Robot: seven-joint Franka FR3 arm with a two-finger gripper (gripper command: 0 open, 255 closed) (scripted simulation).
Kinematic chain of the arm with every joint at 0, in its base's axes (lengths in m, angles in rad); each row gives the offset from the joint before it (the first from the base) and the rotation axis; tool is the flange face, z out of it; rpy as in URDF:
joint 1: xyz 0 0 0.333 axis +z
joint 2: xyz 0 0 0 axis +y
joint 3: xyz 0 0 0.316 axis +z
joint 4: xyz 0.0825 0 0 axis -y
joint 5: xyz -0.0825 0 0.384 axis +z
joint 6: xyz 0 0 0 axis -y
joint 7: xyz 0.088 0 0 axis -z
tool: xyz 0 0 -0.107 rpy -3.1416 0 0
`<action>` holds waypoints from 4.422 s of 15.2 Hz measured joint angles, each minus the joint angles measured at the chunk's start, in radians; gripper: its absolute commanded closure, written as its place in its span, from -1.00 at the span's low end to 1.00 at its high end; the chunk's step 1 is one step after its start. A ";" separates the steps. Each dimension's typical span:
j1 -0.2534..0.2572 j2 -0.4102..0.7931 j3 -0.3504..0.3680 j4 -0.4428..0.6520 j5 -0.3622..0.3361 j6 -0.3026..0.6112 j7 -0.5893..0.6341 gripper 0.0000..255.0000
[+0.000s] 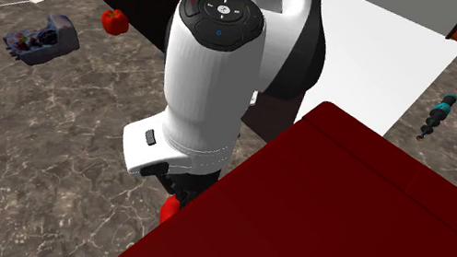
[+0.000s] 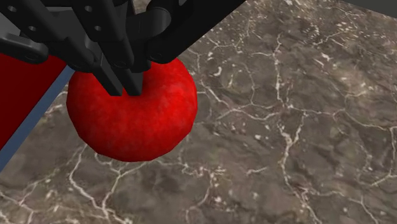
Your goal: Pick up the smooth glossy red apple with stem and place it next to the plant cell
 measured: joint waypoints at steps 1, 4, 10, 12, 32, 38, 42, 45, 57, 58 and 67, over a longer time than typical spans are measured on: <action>0.000 0.000 0.000 0.000 0.000 0.000 0.000 1.00; 0.000 -0.004 0.000 0.002 0.002 -0.006 -0.002 1.00; 0.001 -0.039 0.000 0.042 0.018 -0.078 -0.017 1.00; 0.000 -0.050 -0.001 0.055 0.023 -0.101 -0.024 1.00; 0.001 -0.106 -0.005 0.265 0.049 -0.364 -0.059 1.00; -0.003 -0.122 -0.011 0.320 0.054 -0.434 -0.076 1.00; -0.035 -0.203 -0.064 0.237 0.067 -0.424 -0.163 1.00; -0.056 -0.265 -0.103 0.174 0.072 -0.419 -0.225 1.00; -0.153 -0.449 -0.302 0.000 0.033 -0.409 -0.504 1.00; -0.163 -0.460 -0.321 -0.008 0.025 -0.411 -0.529 1.00; -0.242 -0.477 -0.494 -0.010 -0.033 -0.403 -0.753 1.00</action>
